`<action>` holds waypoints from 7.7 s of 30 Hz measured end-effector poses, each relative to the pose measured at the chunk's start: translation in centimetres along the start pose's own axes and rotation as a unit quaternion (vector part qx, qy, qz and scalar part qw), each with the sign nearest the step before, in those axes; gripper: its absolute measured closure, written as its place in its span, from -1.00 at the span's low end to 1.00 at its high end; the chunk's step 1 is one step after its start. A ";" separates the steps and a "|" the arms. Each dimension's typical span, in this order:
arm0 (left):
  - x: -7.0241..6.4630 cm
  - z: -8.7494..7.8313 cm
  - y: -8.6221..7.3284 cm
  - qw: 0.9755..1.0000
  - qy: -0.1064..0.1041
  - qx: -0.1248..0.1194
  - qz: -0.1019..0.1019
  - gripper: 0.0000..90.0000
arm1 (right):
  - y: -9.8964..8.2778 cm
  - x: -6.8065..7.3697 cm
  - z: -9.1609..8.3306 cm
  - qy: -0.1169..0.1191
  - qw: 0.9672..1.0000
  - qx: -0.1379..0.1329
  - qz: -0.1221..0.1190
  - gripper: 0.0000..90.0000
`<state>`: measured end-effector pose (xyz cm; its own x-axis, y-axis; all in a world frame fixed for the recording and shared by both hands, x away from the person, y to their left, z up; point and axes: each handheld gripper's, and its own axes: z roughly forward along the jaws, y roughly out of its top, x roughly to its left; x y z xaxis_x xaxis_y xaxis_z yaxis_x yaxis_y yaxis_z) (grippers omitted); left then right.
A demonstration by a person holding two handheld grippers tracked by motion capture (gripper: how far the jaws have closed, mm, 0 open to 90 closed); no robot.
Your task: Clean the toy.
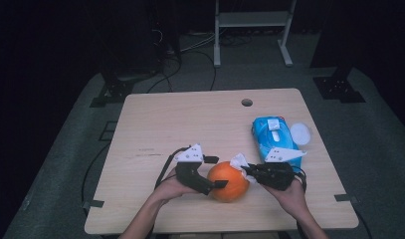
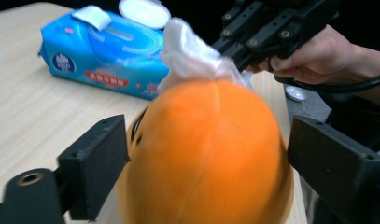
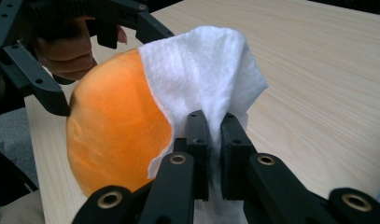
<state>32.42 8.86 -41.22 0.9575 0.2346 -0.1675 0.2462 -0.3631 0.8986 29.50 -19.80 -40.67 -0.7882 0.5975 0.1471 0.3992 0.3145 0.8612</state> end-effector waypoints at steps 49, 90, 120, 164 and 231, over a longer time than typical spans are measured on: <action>-2.3 3.2 -0.3 0.998 0.054 -0.006 0.026 -0.28 | 1.3 2.5 -1.5 -0.015 0.998 -0.032 -0.056 0.87; -4.3 4.2 -0.2 0.994 0.043 0.007 0.097 -0.30 | 1.3 1.4 -2.1 -0.051 0.997 -0.004 -0.062 0.87; -2.4 3.6 -0.7 0.997 0.073 -0.020 0.011 -0.33 | 1.4 2.2 -1.7 0.008 0.999 -0.017 -0.048 0.87; -2.8 4.6 -1.4 0.999 0.038 -0.015 0.030 -0.27 | 1.9 4.3 -0.5 -0.013 0.995 0.008 -0.100 0.87; -0.6 4.2 -2.3 0.998 0.054 -0.012 -0.023 -0.25 | 0.8 1.9 -2.9 -0.050 0.995 -0.022 -0.078 0.85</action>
<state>31.93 5.79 -44.86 0.9232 0.3465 -0.1665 0.2853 -0.3272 0.9009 26.96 -20.53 -38.30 -0.7877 0.6150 -0.0364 0.2533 0.3770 0.8909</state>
